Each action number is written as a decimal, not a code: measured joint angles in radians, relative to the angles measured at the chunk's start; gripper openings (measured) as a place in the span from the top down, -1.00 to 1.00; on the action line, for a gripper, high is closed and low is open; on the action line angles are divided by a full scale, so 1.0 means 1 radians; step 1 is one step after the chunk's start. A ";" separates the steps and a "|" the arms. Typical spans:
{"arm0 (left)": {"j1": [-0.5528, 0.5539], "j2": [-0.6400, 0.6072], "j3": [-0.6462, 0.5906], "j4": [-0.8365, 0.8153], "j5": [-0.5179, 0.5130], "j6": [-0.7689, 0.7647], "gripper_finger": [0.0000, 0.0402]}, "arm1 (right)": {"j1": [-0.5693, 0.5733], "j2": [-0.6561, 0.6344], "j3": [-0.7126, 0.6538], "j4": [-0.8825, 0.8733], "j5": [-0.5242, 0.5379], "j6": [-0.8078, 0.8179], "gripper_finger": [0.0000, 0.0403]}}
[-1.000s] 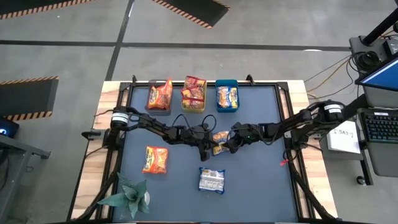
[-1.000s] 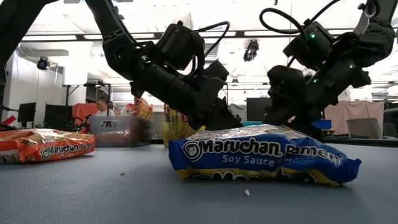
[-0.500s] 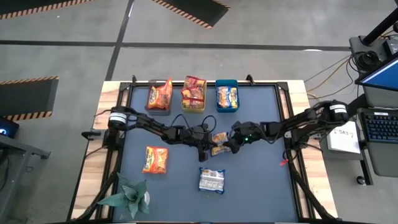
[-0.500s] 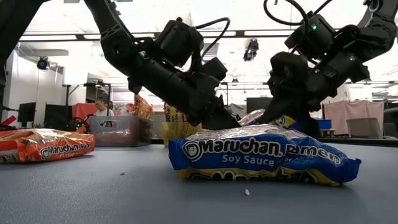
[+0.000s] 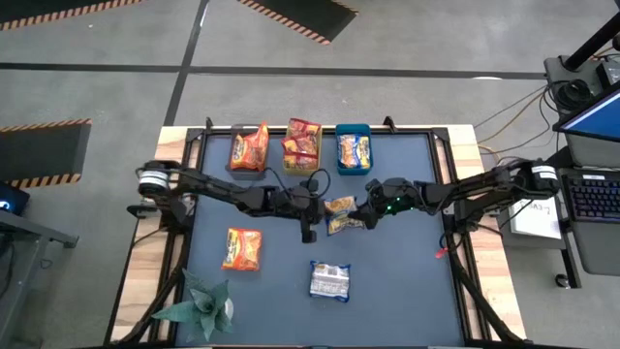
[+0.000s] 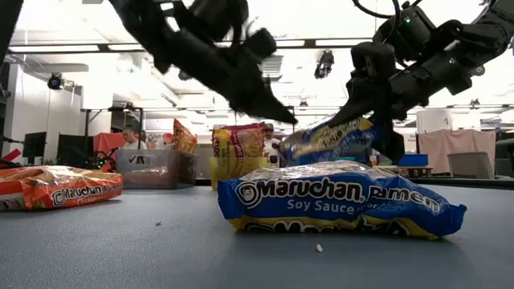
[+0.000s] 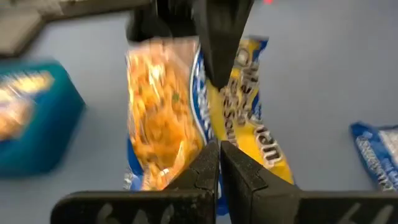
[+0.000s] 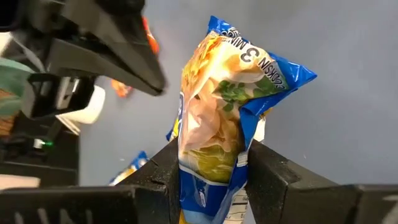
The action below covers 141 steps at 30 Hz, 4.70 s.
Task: Sort Maruchan noodles
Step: Put the blue noodle pack into the blue bin
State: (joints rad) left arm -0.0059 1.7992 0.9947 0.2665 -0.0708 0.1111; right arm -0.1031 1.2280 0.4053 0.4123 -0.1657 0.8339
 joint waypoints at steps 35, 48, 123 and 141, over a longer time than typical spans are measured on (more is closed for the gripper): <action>-0.001 -0.427 -0.003 -0.273 -0.054 0.157 1.00 | -0.692 0.222 0.606 -0.677 -0.151 -0.395 0.40; -0.002 -0.426 -0.003 -0.277 -0.054 0.149 1.00 | -0.727 0.405 0.804 -0.832 -0.127 -0.469 0.20; -0.002 -0.426 -0.003 -0.346 -0.105 0.176 1.00 | -0.504 0.505 0.371 0.310 0.506 -0.371 0.96; -0.002 -0.426 -0.003 -0.346 -0.104 0.180 1.00 | -0.436 0.560 0.405 0.376 0.564 -0.337 0.96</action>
State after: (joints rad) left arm -0.0074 1.3731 0.9920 -0.0795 -0.1745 0.2908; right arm -0.5395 1.7885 0.8101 0.7878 0.3982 0.4973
